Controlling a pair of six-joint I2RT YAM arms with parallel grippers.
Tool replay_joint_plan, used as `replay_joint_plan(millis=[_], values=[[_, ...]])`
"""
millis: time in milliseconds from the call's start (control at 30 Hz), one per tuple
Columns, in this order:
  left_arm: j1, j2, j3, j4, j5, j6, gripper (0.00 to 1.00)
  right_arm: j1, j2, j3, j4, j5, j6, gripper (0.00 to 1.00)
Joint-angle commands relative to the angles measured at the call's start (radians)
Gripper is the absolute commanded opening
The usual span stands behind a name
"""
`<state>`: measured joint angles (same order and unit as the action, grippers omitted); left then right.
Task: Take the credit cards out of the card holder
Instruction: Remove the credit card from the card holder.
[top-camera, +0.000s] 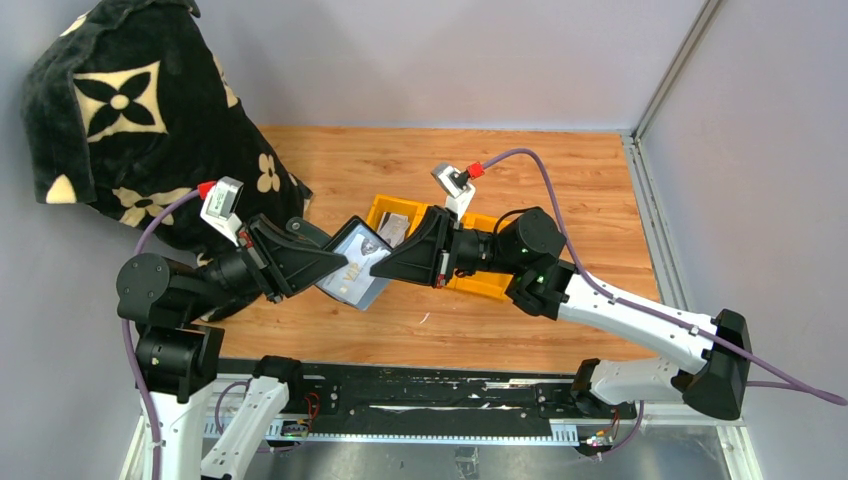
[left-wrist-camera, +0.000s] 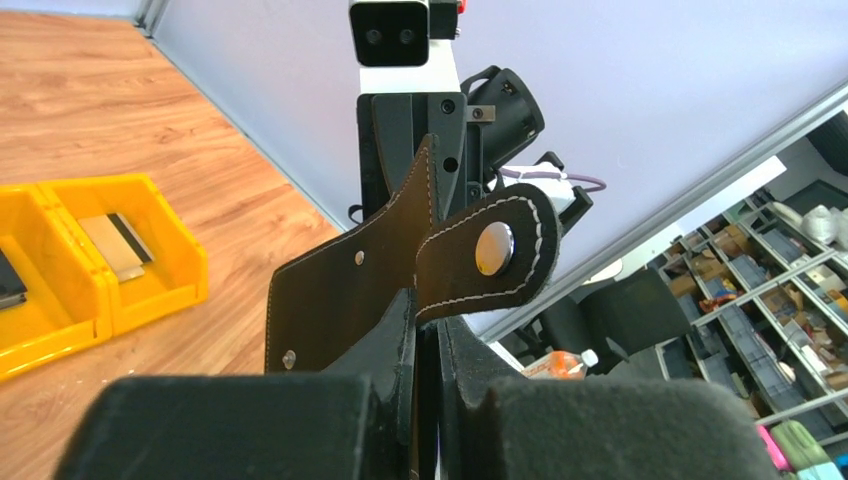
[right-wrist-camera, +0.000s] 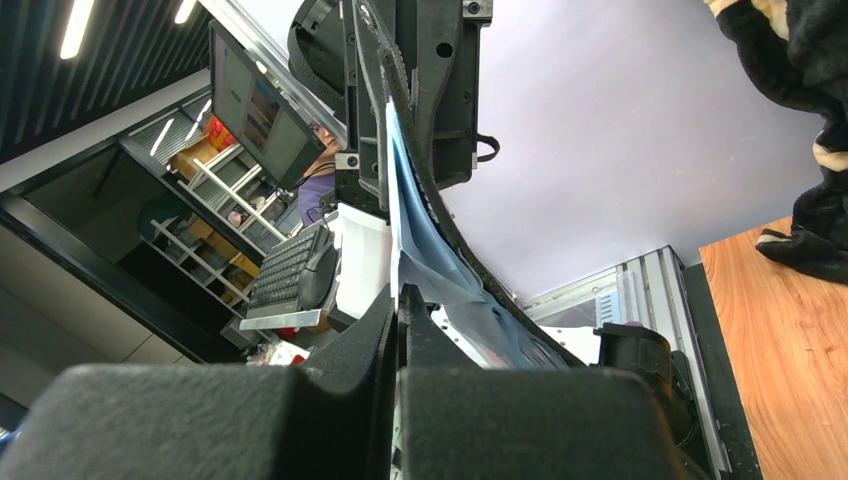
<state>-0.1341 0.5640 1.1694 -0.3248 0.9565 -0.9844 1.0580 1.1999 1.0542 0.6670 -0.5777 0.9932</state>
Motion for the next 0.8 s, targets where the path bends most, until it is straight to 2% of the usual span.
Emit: replay_joint_plan(millis=[0,133,500,633,767], values=[[0.001,-0.006,0.022,0.027,-0.010,-0.010,0.05,0.002,-0.020,0.004,-0.009,-0.015,-0.024,0.00],[0.001,-0.006,0.032,0.004,-0.037,0.005,0.00,0.004,-0.028,-0.011,-0.007,-0.005,-0.030,0.00],[0.001,-0.011,0.092,-0.106,-0.198,0.101,0.00,0.011,-0.040,-0.066,0.069,0.042,-0.008,0.00],[0.001,-0.010,0.087,-0.107,-0.198,0.104,0.00,0.011,-0.039,-0.062,0.069,0.035,-0.007,0.00],[0.001,-0.009,0.110,-0.142,-0.238,0.172,0.00,0.010,-0.046,-0.063,0.041,0.028,-0.019,0.00]])
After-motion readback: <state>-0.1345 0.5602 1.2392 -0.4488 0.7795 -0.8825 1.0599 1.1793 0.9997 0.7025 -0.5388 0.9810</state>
